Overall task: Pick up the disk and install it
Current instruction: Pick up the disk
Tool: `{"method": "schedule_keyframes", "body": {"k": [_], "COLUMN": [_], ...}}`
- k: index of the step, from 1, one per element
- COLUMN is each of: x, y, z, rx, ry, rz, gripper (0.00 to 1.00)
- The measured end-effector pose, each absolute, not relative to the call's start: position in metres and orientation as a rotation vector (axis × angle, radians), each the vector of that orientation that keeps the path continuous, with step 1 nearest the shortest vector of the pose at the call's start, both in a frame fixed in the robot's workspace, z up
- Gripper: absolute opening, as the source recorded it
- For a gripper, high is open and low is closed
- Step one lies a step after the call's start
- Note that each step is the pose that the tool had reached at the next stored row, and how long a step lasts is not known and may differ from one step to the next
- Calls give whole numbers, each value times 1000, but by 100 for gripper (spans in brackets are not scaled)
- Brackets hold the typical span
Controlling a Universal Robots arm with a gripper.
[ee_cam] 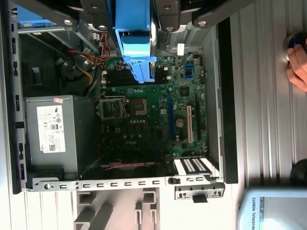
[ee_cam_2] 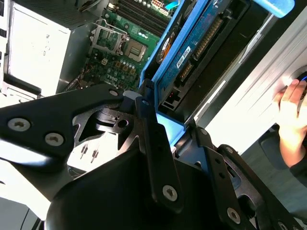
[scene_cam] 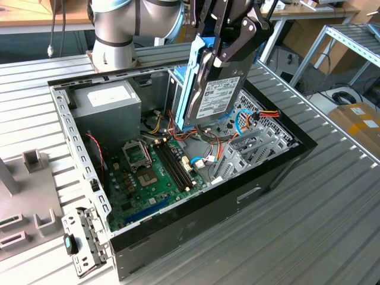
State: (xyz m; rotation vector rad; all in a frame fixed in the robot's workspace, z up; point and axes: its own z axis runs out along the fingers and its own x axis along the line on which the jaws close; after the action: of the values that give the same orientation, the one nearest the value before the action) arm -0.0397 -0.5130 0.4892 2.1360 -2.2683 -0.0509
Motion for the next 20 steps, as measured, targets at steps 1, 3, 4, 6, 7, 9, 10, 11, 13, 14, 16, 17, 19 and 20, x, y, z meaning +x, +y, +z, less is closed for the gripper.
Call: {"method": "schedule_keyframes", "body": {"k": [1,3,4,6,7,9,10,11,13,14,16,17,19,20], "x": [-38,-36,-36,-34,-33,-32,-31,-30,-28,-27,-26,-26,-25,-25], "y": [-513,-513,-513,-513,-513,-513,-513,-513,-513,-513,-513,-513,-515,-516], "z": [489,489,489,489,489,489,489,489,488,488,488,488,488,488], "rx": [2136,2136,2136,2136,2136,2136,2136,2136,2136,2136,2136,2136,2136,2136], "ry": [-2268,-2268,-2268,-2268,-2268,-2268,-2268,-2268,-2268,-2268,-2268,-2268,-2268,-2268], "rz": [-51,-51,-51,-51,-51,-51,-51,-51,-51,-51,-51,-51,-51,-51], "gripper": [37,37,37,37,37,37,37,37,37,37,37,37,37,37]}}
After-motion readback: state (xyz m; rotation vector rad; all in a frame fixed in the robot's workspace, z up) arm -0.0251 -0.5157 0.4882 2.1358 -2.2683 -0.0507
